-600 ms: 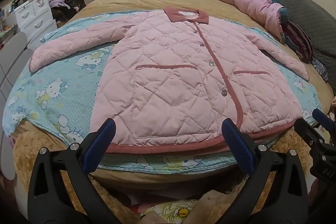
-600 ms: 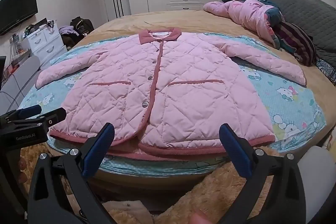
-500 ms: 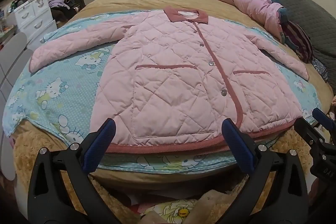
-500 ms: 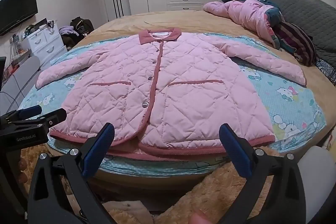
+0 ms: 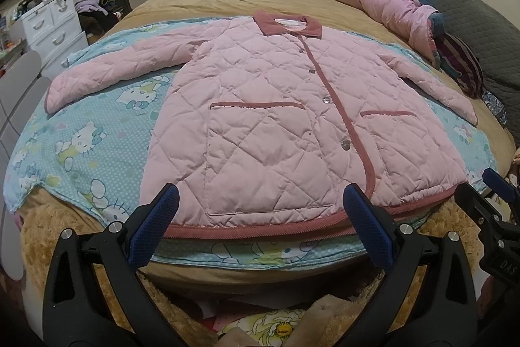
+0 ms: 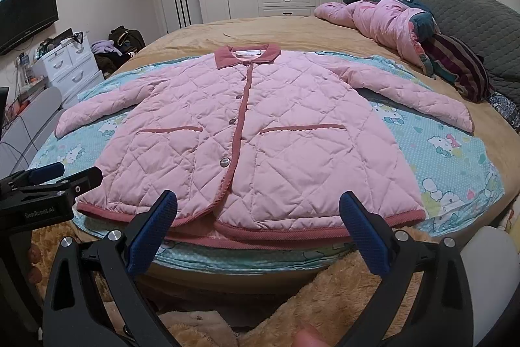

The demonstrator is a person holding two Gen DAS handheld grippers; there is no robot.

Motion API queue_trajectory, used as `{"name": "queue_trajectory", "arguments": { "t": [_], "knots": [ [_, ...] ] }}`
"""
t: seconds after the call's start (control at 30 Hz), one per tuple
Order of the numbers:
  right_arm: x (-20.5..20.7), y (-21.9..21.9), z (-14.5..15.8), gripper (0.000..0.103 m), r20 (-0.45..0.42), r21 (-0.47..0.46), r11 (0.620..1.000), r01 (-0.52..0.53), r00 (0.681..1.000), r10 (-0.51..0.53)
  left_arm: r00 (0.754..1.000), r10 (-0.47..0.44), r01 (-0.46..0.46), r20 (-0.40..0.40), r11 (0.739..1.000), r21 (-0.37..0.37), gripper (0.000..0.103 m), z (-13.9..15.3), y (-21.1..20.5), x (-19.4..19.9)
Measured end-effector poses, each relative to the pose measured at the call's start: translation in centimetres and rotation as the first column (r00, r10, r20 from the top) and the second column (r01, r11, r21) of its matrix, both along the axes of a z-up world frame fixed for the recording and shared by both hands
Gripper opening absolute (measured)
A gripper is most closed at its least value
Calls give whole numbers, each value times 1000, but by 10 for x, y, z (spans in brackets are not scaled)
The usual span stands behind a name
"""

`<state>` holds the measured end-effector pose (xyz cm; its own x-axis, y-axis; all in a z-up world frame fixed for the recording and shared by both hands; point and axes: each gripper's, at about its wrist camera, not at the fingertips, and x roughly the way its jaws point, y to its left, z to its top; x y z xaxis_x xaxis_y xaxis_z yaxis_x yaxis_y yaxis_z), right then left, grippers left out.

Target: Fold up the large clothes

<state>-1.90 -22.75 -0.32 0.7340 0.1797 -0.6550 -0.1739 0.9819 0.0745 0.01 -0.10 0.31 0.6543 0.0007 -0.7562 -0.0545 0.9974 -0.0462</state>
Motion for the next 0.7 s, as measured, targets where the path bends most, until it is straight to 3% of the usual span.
{"name": "queue_trajectory", "arguments": {
  "t": [0.7],
  "knots": [
    [1,-1,2,99,3,1,1000,-6,1000,6,1000,-3,3,5,1000,1,95,2,1,2]
  ]
}}
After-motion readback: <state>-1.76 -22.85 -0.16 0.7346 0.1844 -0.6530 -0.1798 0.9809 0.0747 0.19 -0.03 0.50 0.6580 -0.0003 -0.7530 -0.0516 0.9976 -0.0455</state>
